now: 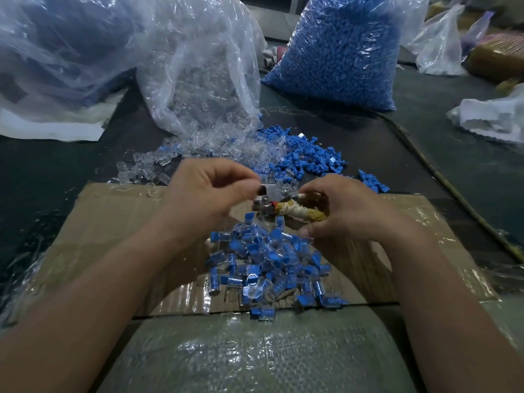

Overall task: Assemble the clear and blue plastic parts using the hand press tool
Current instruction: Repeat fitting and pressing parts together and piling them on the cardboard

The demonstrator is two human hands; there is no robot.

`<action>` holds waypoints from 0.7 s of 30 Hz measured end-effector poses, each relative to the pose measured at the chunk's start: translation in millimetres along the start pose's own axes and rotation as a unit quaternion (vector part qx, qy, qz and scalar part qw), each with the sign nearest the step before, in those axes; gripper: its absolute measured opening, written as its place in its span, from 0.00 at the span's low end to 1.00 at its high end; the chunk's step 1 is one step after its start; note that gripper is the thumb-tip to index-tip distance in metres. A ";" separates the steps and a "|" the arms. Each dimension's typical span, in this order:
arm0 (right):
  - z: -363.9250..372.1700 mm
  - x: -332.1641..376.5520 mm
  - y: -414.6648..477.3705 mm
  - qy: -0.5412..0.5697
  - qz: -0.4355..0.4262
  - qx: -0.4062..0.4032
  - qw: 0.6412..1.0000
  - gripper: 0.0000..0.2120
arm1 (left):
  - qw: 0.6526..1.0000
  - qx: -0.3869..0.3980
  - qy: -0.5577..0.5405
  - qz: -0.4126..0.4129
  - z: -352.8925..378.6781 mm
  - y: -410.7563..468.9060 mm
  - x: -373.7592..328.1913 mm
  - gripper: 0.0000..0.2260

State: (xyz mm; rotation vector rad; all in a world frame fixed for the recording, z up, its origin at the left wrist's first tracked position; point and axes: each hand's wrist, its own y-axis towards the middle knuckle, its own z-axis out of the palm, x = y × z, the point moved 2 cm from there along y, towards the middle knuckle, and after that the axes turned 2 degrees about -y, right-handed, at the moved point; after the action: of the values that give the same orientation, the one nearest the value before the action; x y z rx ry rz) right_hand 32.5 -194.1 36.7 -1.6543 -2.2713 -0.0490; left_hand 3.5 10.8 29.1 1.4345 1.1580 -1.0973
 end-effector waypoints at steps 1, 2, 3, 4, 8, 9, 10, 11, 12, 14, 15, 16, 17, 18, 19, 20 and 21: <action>0.3 -0.8 -0.8 -0.002 0.002 0.010 1.000 0.35 | 0.998 -0.052 0.030 -0.002 -5.5 4.5 5.0 0.02; 0.1 -1.4 -1.4 0.002 0.005 0.019 1.000 0.36 | 0.991 -0.098 0.089 0.006 -10.3 8.2 9.1 0.05; -0.6 -1.4 -2.1 0.014 0.009 0.024 1.000 0.37 | 0.980 -0.124 0.153 0.017 -14.0 10.9 12.1 0.06; -1.5 -1.0 -2.1 0.027 0.010 0.023 0.999 0.39 | 0.967 -0.141 0.208 0.027 -16.7 12.5 14.0 0.07; -1.1 -1.0 0.0 0.020 -0.002 -0.008 1.000 0.41 | 0.925 -0.133 0.353 0.046 -20.4 19.2 23.7 0.12; -0.5 -0.8 0.5 0.019 -0.004 -0.015 1.000 0.41 | 0.918 -0.121 0.376 0.042 -19.9 20.5 25.5 0.13; -0.3 -0.5 0.9 0.021 -0.005 -0.021 1.000 0.39 | 0.912 -0.112 0.392 0.036 -19.6 21.7 27.2 0.14; -0.3 -0.5 1.2 0.023 -0.006 -0.026 0.999 0.38 | 0.909 -0.109 0.401 0.032 -20.0 22.8 28.6 0.16; -0.4 -0.6 1.7 0.024 -0.008 -0.033 0.999 0.36 | 0.905 -0.112 0.409 0.031 -20.5 23.2 29.3 0.17; 0.0 -1.2 3.3 0.017 -0.012 -0.046 0.999 0.27 | 0.895 -0.126 0.426 0.033 -22.4 24.0 30.6 0.19; 0.4 -1.6 4.0 0.015 -0.012 -0.051 0.999 0.23 | 0.889 -0.133 0.436 0.034 -23.7 24.7 31.3 0.20; 0.9 -1.7 5.1 0.015 -0.012 -0.055 0.998 0.21 | 0.884 -0.137 0.447 0.029 -25.0 25.5 32.1 0.20; 1.5 -2.1 5.8 0.018 -0.011 -0.057 0.998 0.19 | 0.878 -0.137 0.458 0.020 -26.1 26.3 33.2 0.21; 2.2 -2.6 6.2 0.021 -0.010 -0.058 0.998 0.19 | 0.873 -0.129 0.471 0.005 -26.8 27.2 34.6 0.22; 2.9 -3.0 6.7 0.024 -0.009 -0.059 0.998 0.18 | 0.865 -0.115 0.488 -0.011 -27.3 28.1 36.4 0.23; 3.5 -3.4 7.1 0.026 -0.008 -0.060 0.998 0.17 | 0.854 -0.098 0.510 -0.023 -27.1 29.2 38.3 0.23; 4.2 -3.8 7.6 0.029 -0.006 -0.060 0.998 0.16 | 0.843 -0.081 0.531 -0.026 -26.3 30.3 39.5 0.23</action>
State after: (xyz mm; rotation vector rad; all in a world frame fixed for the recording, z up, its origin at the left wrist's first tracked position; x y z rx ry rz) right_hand 39.6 -194.2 30.4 -1.6750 -2.2758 -0.2386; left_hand 41.1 39.0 -1.9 1.9221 1.9862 -0.1145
